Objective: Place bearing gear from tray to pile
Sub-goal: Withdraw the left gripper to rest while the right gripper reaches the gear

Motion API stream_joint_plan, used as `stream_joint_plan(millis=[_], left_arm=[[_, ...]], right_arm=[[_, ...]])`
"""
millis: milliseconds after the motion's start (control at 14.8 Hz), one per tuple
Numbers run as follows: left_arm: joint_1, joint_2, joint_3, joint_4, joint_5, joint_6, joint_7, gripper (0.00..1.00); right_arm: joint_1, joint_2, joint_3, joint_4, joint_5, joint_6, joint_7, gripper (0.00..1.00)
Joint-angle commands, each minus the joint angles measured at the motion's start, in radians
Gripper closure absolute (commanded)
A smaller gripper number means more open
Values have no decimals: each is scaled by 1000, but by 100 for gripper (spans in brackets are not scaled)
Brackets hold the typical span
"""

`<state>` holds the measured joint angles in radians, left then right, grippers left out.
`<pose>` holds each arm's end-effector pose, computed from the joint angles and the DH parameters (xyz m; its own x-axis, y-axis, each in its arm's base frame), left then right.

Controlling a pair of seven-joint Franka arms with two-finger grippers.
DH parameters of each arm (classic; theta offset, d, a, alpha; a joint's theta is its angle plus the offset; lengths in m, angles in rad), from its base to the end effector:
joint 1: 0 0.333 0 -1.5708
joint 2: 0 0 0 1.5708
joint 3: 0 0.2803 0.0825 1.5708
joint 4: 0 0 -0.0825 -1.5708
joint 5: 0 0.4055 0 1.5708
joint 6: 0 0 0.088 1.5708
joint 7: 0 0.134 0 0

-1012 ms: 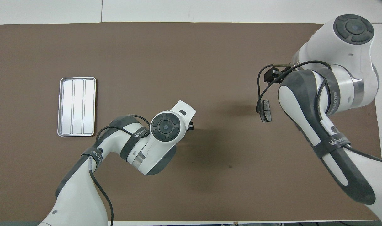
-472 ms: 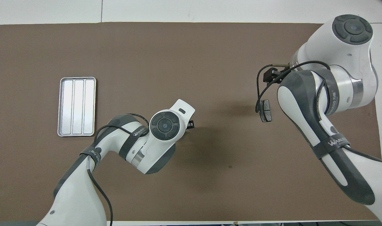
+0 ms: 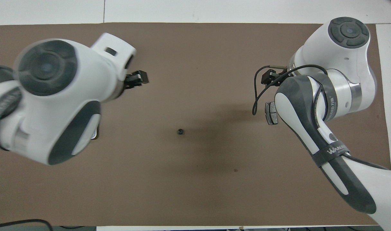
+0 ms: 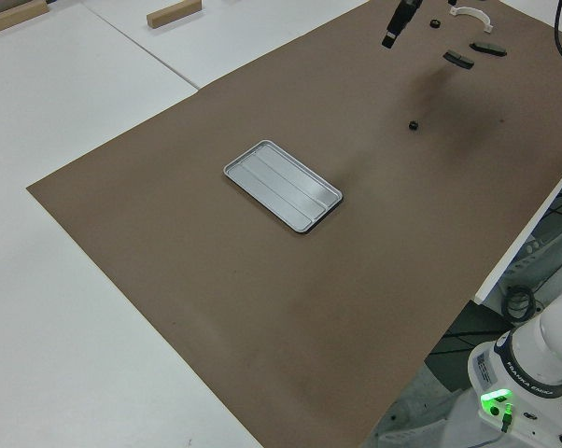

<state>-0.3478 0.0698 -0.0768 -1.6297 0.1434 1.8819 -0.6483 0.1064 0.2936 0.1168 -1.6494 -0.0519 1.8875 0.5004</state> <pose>0.5764 -0.2436 0.5219 0.9563 0.1867 0.2248 0.1918 -0.9814 -0.0008 0.6342 0.1341 0.3693 0.9644 -0.2613 -0.0398 -0.2598 -0.9649 0.0385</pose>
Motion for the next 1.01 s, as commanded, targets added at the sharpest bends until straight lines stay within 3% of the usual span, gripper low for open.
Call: stream_joint_plan(millis=[0,202,405,674,944], left_arm=[[207,-108,-5,4,-4,-47,299,0],[346,-177,-5,10,-65,-159,560,0],[343,-243,-9,-19,-71,-279,570,0],[328,-332,-14,-257,-128,-163,570,0],[336,-321,-11,-243,-186,-223,569,0]], right_arm=[[79,-14,6,-9,14,8,181,0],[214,2,6,-16,14,50,438,0],[332,35,6,-23,12,105,617,0],[436,82,4,-26,-6,150,722,0],[519,183,4,-20,-100,251,894,0]])
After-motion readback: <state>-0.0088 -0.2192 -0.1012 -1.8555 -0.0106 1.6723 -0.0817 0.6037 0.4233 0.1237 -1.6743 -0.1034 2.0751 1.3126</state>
